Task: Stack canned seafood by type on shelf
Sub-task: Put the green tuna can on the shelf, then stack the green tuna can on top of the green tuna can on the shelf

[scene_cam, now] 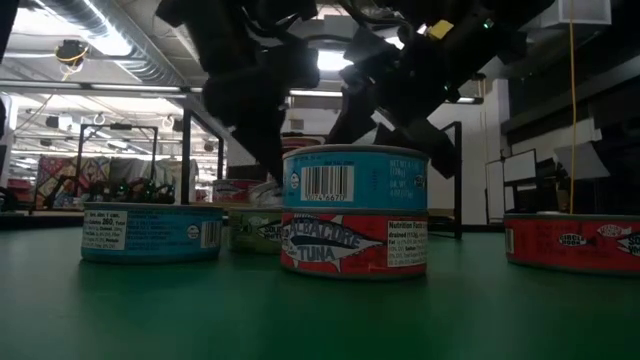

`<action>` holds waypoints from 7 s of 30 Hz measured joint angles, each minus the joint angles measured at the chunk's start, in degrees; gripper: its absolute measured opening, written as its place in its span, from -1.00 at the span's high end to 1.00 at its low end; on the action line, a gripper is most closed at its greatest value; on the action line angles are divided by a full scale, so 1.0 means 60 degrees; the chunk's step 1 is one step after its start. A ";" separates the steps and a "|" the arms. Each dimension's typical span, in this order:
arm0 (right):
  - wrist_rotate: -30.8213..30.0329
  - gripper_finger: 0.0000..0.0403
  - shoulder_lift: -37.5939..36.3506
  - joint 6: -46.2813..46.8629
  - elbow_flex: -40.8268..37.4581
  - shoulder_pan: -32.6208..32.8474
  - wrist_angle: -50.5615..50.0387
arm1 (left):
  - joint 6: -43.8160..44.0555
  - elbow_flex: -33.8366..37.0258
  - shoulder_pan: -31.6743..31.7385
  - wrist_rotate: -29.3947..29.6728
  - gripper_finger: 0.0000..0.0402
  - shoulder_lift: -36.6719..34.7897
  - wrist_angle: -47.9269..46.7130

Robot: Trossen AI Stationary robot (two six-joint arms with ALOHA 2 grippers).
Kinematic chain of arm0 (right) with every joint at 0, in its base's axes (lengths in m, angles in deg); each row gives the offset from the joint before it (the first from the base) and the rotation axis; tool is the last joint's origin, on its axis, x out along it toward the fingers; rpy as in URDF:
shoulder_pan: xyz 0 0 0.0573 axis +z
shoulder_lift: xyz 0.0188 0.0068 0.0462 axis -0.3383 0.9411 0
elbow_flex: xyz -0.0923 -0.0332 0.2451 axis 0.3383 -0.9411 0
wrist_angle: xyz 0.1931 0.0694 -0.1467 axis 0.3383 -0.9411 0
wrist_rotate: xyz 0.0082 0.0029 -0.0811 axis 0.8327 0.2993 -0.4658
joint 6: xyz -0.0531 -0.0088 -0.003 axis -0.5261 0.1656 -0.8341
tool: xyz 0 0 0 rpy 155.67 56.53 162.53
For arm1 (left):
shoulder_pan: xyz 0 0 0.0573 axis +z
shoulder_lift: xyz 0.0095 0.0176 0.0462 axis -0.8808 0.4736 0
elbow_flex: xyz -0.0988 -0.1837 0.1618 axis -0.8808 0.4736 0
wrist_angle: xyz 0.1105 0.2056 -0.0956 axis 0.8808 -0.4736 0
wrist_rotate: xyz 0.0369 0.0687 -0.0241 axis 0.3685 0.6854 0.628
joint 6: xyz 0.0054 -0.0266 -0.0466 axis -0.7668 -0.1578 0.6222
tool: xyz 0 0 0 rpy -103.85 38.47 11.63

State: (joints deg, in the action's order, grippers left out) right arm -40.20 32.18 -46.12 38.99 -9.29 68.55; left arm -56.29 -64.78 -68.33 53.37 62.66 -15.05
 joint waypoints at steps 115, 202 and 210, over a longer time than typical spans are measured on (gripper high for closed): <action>-0.1862 -0.43 0.0005 -0.1219 0.0040 -0.3002 -0.1500 | -0.0036 -0.0942 0.0412 -0.1392 0.28 -0.1737 -0.0378; 0.1846 -0.39 -0.0004 0.1861 0.1220 0.0189 -0.3968 | -0.0315 -0.0940 -0.1314 0.0660 0.99 0.1622 -0.0507; 0.1290 -0.39 -0.0004 0.1797 0.1220 0.0197 -0.3310 | 0.0211 -0.1249 -0.1138 0.0583 1.00 0.1622 -0.0402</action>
State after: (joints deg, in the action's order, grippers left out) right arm -32.46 32.15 -35.34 46.31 -8.11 48.70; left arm -55.03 -72.27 -75.16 56.87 72.39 -17.46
